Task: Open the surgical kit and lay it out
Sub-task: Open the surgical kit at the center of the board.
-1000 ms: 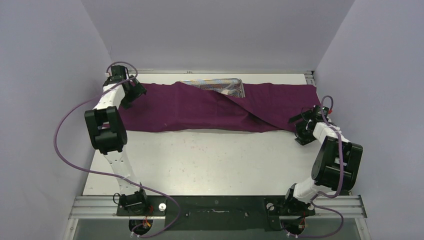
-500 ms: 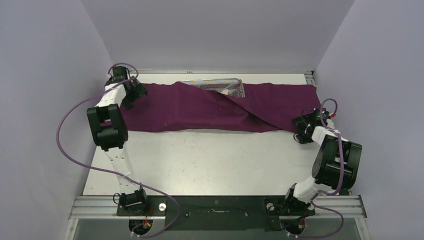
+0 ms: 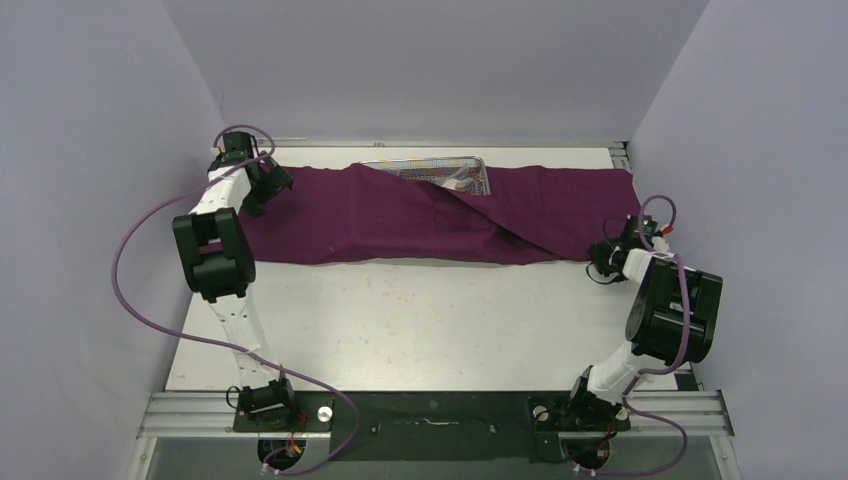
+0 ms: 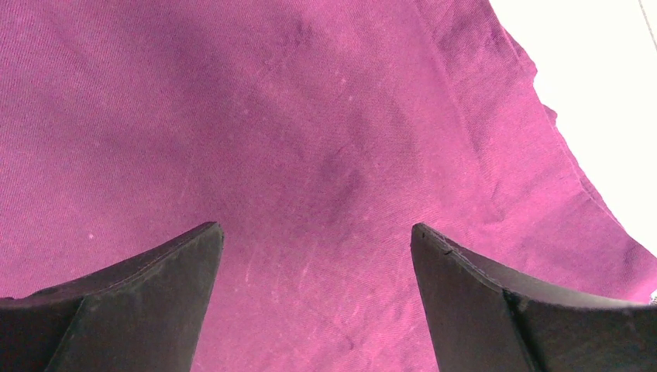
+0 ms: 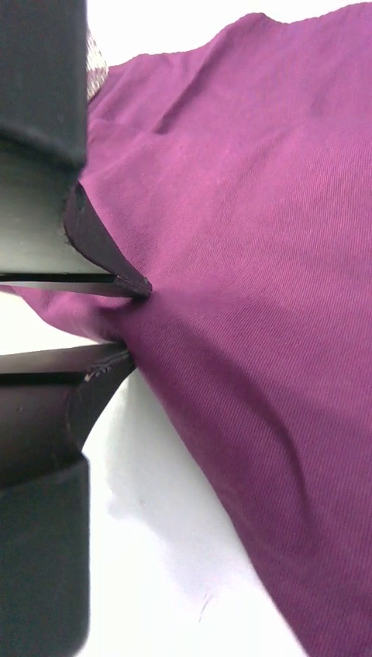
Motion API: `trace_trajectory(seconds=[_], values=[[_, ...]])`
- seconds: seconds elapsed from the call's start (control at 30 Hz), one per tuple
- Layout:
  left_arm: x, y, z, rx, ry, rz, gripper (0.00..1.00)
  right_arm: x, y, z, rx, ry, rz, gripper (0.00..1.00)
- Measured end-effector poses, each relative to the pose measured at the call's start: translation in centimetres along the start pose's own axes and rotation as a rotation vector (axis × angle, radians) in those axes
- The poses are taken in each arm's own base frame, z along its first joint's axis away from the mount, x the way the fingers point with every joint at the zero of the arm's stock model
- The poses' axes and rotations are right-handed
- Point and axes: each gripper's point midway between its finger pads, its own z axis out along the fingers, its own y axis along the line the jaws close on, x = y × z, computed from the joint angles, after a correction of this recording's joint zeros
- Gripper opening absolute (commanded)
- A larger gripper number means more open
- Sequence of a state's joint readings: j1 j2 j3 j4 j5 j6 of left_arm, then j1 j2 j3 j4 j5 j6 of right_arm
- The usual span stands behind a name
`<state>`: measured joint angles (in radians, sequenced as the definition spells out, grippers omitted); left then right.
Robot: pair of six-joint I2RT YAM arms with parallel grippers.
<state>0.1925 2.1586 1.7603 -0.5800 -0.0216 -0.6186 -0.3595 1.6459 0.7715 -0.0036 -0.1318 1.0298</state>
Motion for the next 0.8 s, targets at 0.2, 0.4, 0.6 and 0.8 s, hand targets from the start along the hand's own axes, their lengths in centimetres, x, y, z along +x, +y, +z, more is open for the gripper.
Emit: trace_trajectory(seconds=[0.2,0.4,0.6,0.8], values=[[0.0,0.0,0.0,0.0,0.0,0.0,0.89,0.0,-1.6,-0.9,0.138,0.03,-0.035,0.1],[-0.2,-0.1,-0.1,0.001,-0.003,0.0,0.89,-0.8,-1.9,-1.8,0.212,0.025,-0.096,0.08],[-0.3,-0.2,-0.2,0.003,-0.005,0.0,0.89,-0.7,-2.5,-2.2,0.247,0.039,-0.127,0.05],[-0.3,-0.3,-0.2,0.007,-0.004,0.0,0.9,-1.0,-2.2,-2.7,0.263,0.043,-0.146,0.05]])
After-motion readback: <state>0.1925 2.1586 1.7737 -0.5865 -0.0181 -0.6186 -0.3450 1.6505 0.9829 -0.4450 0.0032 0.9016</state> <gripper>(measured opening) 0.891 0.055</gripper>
